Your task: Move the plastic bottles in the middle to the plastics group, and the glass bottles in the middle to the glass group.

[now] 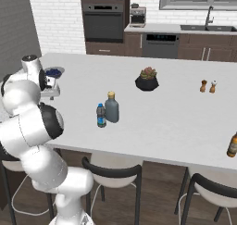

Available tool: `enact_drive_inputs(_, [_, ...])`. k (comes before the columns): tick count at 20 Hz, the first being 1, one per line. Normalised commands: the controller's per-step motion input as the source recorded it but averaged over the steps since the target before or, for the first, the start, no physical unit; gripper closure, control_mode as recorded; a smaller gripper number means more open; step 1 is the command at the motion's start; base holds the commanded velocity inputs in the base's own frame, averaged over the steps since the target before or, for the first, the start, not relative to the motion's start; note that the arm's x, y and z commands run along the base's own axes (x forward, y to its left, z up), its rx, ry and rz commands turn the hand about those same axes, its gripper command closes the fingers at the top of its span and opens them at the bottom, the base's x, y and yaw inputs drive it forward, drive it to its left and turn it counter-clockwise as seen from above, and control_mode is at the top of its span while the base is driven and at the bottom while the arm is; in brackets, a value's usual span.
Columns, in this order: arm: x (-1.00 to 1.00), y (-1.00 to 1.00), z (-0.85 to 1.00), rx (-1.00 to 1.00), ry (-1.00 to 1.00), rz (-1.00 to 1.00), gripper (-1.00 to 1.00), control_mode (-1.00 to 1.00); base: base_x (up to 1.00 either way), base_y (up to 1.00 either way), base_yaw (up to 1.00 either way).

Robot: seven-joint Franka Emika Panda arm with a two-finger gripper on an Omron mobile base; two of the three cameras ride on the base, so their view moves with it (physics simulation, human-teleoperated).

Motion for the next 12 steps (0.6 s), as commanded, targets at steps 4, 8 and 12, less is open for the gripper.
enact_drive_inputs(4, [-0.02, -0.91, 0.0, 0.0, 0.0, -0.07, -1.0, -1.0, 0.0, 0.0, 0.0])
enact_drive_inputs(8, [-0.04, -1.0, 0.0, 0.0, 0.0, -0.08, -1.0, -1.0, 0.0, 0.0, 0.0])
enact_drive_inputs(12, [-0.1, -0.94, 0.0, 0.0, 0.0, -0.09, -1.0, -1.0, 0.0, 0.0, 0.0])
